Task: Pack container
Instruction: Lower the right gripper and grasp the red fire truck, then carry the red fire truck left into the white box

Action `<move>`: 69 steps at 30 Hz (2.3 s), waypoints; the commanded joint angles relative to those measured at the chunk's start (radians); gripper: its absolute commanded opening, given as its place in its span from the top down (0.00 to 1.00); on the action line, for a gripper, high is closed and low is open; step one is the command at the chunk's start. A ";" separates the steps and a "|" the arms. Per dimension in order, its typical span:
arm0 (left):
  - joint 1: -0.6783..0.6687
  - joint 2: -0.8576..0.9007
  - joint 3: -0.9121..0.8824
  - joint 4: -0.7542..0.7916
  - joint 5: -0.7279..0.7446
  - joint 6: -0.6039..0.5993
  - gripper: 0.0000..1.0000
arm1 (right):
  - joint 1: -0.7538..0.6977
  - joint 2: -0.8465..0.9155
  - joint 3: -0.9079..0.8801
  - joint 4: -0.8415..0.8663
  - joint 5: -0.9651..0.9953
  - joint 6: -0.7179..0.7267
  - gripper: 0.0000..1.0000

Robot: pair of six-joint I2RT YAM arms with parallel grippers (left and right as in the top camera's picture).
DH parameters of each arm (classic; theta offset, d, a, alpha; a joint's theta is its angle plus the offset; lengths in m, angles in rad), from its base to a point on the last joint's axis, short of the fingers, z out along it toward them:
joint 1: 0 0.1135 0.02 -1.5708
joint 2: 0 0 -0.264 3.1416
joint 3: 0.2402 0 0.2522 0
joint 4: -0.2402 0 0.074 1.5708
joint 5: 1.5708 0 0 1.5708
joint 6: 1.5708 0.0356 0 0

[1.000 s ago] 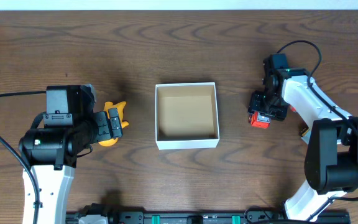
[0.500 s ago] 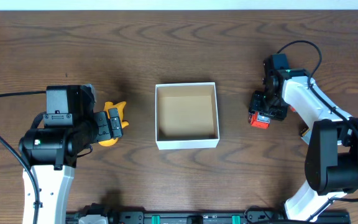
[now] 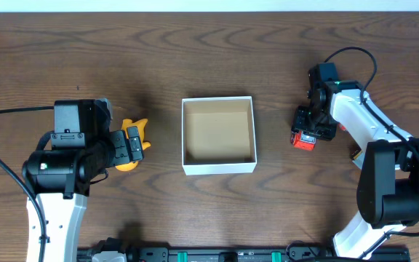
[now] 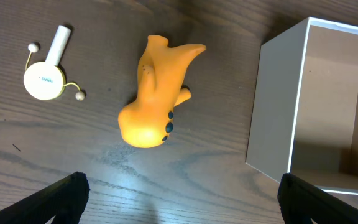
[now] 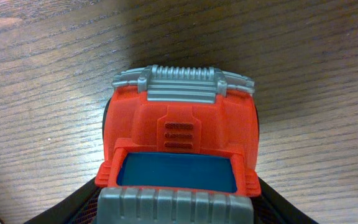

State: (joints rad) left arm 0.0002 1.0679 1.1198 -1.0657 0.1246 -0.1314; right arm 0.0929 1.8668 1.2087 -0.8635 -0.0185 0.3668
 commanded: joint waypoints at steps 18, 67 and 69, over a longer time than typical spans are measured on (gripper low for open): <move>0.007 -0.002 0.020 0.000 -0.001 -0.005 0.02 | 0.172 -0.319 0.119 -0.041 0.052 -0.045 0.99; 0.007 -0.002 0.015 0.000 -0.001 -0.005 0.02 | 0.573 -0.026 0.118 0.128 0.185 0.422 0.99; 0.007 -0.002 0.015 0.000 -0.001 -0.005 0.02 | 0.568 -0.019 0.118 0.121 0.187 0.421 0.99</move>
State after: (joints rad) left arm 0.0002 1.0679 1.1198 -1.0657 0.1246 -0.1314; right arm 0.6727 1.8381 1.3125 -0.7403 0.1566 0.7750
